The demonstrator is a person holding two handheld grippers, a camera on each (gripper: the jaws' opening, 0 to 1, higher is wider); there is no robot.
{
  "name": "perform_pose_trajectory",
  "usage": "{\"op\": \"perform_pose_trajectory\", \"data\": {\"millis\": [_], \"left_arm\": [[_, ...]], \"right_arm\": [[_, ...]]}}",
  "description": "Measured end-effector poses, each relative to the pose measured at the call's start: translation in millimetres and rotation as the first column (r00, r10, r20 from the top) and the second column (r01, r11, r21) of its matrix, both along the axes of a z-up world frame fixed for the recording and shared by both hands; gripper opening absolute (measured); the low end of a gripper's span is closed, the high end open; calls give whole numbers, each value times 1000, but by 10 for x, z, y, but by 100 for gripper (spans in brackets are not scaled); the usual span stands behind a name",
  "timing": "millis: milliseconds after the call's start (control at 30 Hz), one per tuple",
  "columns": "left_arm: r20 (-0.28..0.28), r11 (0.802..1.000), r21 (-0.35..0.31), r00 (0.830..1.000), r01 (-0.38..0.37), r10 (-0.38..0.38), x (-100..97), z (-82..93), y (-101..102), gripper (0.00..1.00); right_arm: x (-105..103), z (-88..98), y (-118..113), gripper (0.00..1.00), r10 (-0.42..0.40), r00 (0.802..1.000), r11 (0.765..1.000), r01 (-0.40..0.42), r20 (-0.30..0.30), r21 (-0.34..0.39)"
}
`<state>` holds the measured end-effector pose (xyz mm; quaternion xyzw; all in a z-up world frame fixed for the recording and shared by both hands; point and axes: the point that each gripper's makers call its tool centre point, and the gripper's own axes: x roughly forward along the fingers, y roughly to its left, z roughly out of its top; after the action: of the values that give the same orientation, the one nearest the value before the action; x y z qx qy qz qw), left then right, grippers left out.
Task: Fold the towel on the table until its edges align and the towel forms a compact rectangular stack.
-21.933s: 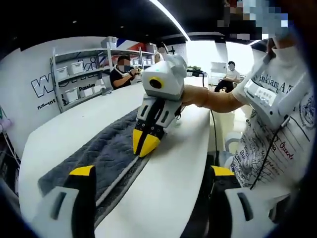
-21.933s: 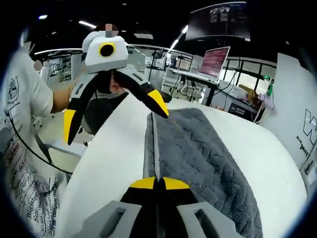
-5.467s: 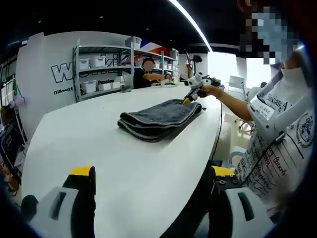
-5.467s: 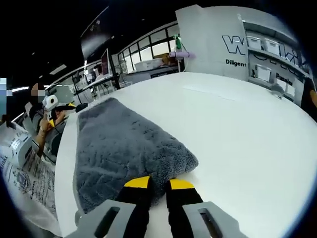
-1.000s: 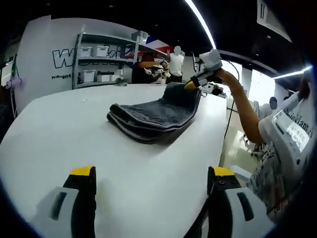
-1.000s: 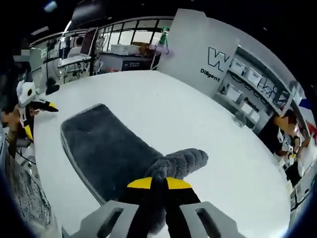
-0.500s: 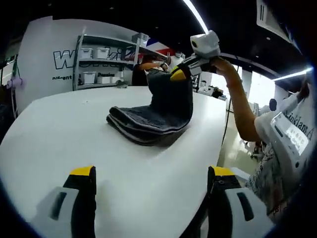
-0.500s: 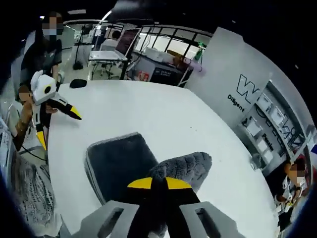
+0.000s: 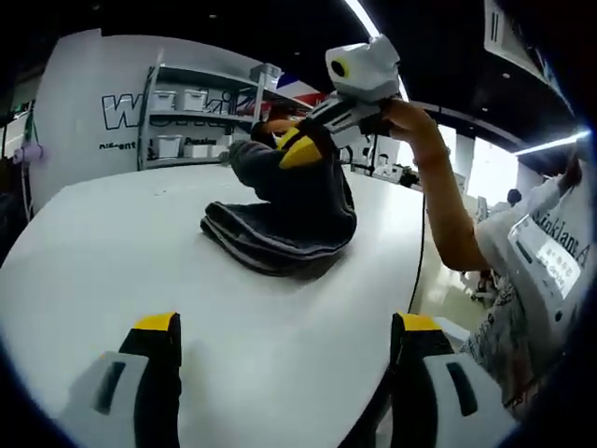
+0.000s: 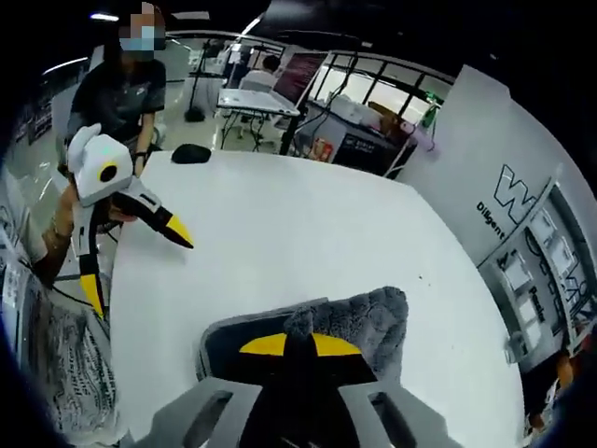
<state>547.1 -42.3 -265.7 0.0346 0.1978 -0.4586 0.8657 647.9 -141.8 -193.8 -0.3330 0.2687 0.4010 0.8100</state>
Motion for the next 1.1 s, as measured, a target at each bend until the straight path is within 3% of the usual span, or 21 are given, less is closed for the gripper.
{"op": "perform_pose_trajectory", "data": {"millis": [300,433,533,633,733,800,900,1067,1100], "left_arm": [[-11,1000,3,1000,-2,2,5,-23,-28,98],[-14,1000,0,1000,-4,4,3,-18,-35,98],[-17,1000,-2,1000,-5,5,5,-9,-46,97],[-17,1000,2,1000,-1,1,1,-7,-53,97],[-18,1000,-17,1000,-2,2,12,28,-50,97],[-15,1000,-21,1000,-5,5,24,44,-50,97],[-8,1000,-17,1000,-8,8,59,72,-58,97],[8,1000,-12,1000,1,-1,91,137,-106,97],[13,1000,-13,1000,5,-4,111,164,-129,97]], "right_arm": [[-11,-489,147,8,21,993,1000,-18,-114,25],[-42,-600,171,11,26,989,999,-20,-147,40],[-68,-544,187,14,37,990,997,-26,-139,78],[-132,-377,234,21,65,991,984,-43,-119,175],[-226,-179,242,33,93,992,961,-68,-82,270],[-289,-66,199,47,100,994,948,-82,-44,307],[-366,57,24,65,62,998,939,-57,-5,338],[-438,77,-343,82,-26,999,941,17,21,338],[-490,37,-513,85,-50,999,941,40,22,336]]}}
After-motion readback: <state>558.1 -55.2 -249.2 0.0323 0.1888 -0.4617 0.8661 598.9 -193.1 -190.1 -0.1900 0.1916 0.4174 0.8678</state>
